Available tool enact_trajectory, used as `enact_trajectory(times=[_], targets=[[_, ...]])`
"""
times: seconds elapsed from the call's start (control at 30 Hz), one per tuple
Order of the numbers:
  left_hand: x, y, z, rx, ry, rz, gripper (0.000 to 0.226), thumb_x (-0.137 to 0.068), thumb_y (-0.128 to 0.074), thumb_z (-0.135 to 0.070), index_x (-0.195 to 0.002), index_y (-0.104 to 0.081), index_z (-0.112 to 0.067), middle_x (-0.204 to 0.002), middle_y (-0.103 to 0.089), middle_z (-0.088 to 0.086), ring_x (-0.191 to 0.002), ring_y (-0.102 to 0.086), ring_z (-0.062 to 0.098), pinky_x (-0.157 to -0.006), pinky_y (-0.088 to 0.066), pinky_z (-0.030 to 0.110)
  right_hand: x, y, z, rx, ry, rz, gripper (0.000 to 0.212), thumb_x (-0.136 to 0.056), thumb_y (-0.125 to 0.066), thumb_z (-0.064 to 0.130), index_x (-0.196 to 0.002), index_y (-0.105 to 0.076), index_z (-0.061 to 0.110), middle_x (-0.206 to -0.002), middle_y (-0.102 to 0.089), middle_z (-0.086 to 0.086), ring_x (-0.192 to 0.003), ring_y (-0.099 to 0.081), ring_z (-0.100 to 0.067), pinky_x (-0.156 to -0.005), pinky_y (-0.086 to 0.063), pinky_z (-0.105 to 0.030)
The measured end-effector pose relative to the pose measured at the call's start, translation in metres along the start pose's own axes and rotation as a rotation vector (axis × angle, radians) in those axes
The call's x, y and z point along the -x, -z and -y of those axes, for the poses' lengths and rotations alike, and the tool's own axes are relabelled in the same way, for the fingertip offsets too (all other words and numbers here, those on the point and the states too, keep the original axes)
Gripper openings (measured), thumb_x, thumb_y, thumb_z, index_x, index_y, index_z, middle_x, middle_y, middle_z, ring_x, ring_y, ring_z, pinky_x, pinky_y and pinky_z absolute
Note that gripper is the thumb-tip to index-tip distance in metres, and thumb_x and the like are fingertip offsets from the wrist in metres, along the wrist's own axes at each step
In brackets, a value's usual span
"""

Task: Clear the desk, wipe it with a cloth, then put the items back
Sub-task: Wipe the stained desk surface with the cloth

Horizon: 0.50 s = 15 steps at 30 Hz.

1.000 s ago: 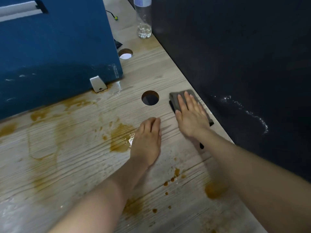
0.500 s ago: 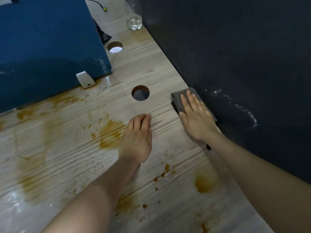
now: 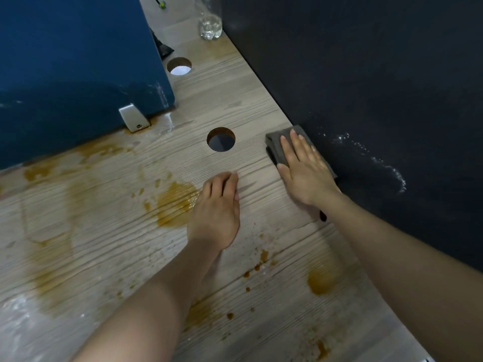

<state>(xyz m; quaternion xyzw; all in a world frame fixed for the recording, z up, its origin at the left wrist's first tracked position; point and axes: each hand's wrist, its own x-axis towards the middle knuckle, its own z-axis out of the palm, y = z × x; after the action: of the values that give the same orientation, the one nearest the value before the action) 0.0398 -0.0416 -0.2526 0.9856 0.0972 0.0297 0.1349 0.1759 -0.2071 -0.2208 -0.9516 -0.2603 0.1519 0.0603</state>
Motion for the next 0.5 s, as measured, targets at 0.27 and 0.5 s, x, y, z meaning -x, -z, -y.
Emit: enact_trajectory(times=[0.27, 0.5], targets=[[-0.001, 0.003, -0.002, -0.003, -0.006, -0.007, 0.049, -0.099, -0.025, -0.026, -0.143, -0.034, -0.007, -0.133, -0.044, 0.009, -0.12, -0.037, 0.023, -0.103, -0.037, 0.034, 0.022, -0.008, -0.005, 0.021, -0.065, -0.036, 0.059, -0.101, -0.019, 0.041, -0.151, 0.008, 0.022, -0.157, 0.018, 0.0, -0.144, 0.014, -0.012, -0.115, 0.01, -0.029], [0.0, 0.001, -0.001, -0.003, 0.0, -0.005, 0.048, -0.099, -0.029, -0.026, -0.143, -0.033, -0.009, -0.134, -0.042, 0.008, -0.118, -0.038, 0.024, -0.098, -0.04, 0.035, -0.016, 0.003, 0.002, -0.016, -0.002, 0.027, 0.059, -0.102, -0.017, 0.041, -0.15, 0.01, 0.021, -0.157, 0.02, -0.001, -0.144, 0.017, -0.013, -0.117, 0.009, -0.032]])
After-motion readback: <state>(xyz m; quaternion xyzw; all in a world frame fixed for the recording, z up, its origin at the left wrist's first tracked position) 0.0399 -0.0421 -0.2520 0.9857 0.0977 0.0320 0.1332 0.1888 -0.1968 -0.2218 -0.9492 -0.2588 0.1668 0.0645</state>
